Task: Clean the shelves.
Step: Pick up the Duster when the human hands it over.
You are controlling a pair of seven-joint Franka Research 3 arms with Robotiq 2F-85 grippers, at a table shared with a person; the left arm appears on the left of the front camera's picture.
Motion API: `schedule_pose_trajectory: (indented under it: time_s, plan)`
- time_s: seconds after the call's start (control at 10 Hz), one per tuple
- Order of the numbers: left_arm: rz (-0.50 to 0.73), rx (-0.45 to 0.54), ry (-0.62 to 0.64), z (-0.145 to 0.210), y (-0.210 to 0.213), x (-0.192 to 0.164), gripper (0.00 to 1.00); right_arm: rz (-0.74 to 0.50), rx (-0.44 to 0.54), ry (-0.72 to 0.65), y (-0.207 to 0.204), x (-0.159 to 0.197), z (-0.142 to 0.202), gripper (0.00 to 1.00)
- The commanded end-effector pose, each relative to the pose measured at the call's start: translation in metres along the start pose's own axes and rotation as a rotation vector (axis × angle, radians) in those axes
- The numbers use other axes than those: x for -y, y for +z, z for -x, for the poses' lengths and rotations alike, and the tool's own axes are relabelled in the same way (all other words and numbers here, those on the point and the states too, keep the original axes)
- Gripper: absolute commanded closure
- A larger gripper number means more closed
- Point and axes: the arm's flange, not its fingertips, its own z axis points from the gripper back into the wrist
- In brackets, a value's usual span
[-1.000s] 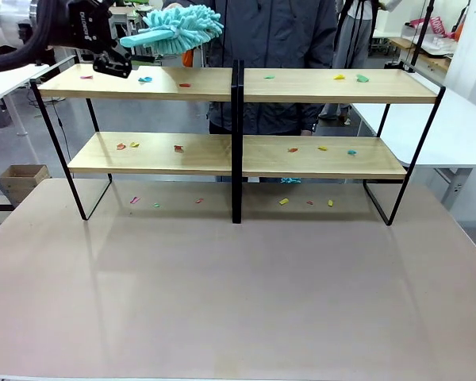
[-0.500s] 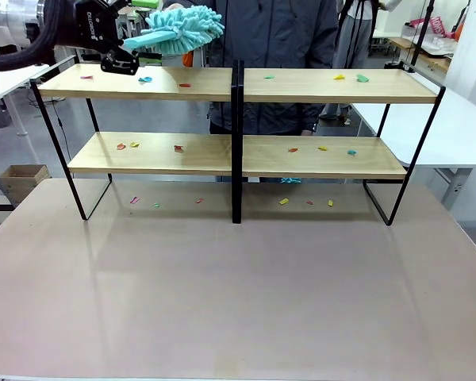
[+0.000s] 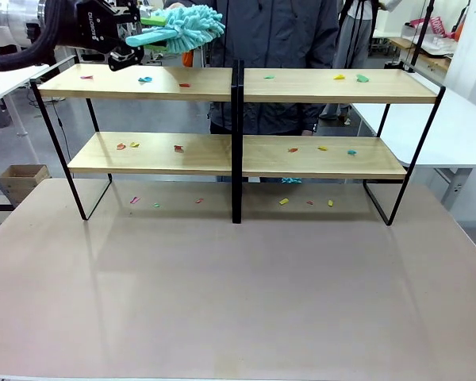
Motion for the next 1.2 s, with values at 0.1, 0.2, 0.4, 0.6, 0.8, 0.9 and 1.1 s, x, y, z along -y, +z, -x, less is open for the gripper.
schedule_pose_trajectory:
  time_s: [0.1,0.2,0.4,0.6,0.8,0.9,1.1]
  plan:
    - [-0.009,-0.014,0.003,0.002,-0.002,0.005,1.0,-0.004,-0.002,0.0,0.0,-0.001,-0.001,0.0]
    - [-0.003,-0.018,0.0,0.004,-0.001,0.007,1.0,-0.004,-0.002,0.0,0.0,-0.001,-0.001,0.0]
    - [0.002,-0.025,-0.014,0.008,0.002,0.011,1.0,-0.004,-0.002,0.0,0.0,-0.001,-0.001,0.0]
    - [-0.008,-0.044,-0.07,0.021,0.011,0.027,1.0,-0.004,-0.002,0.0,0.0,-0.001,-0.001,0.0]
    - [-0.039,-0.211,-0.18,0.068,0.046,0.066,1.0,-0.004,-0.002,0.0,0.0,-0.001,-0.001,0.0]
    - [-0.076,-0.262,-0.227,0.095,0.073,0.08,1.0,-0.004,-0.002,0.0,0.0,-0.001,-0.001,0.0]
    - [-0.028,-0.361,-0.272,0.144,0.128,0.097,1.0,-0.004,-0.002,0.0,0.0,-0.001,-0.001,0.0]
